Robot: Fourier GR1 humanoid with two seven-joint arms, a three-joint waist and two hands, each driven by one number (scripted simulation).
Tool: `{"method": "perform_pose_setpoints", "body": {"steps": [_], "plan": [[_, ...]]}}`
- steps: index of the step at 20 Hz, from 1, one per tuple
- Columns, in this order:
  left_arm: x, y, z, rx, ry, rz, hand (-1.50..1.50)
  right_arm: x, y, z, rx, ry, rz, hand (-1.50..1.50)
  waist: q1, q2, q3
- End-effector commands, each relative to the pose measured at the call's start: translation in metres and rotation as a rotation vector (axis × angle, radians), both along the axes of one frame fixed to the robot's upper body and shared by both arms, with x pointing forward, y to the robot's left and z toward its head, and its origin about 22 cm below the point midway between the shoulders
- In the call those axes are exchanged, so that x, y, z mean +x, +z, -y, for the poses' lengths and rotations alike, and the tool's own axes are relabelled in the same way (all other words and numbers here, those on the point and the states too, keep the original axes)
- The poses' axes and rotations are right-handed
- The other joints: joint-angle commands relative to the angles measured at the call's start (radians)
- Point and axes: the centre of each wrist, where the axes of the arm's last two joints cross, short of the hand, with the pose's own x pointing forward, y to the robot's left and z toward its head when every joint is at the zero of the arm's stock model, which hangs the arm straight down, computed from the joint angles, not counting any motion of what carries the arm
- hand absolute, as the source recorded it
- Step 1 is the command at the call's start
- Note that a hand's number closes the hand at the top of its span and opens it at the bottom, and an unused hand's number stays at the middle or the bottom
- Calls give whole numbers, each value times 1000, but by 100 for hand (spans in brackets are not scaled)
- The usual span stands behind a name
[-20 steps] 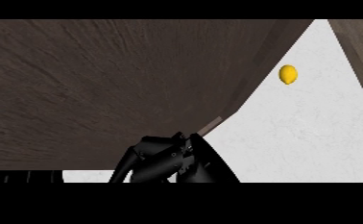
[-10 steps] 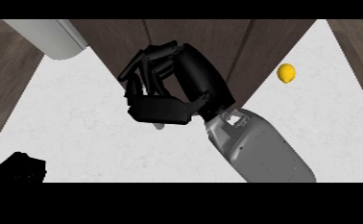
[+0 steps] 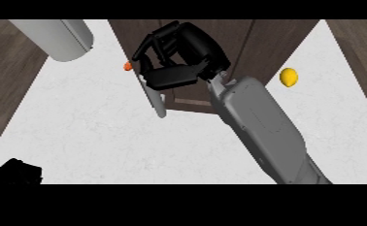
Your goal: Pick up the bottled water, place it into the cabinet and close the cabinet
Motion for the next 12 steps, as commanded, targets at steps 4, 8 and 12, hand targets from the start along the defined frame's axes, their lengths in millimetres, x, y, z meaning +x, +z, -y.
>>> {"method": "perform_pose_setpoints", "body": {"steps": [4,8,12], "plan": [[11,12,0,-2,-25,26,150,51,-8,51,-37,-169,-31,150,-1,41,7],[17,12,-4,-1,-20,9,150,55,-9,59,-33,-166,-10,150,-9,44,6],[15,9,8,-11,-42,24,150,55,-28,63,-39,-161,-8,150,-5,44,7]]}}
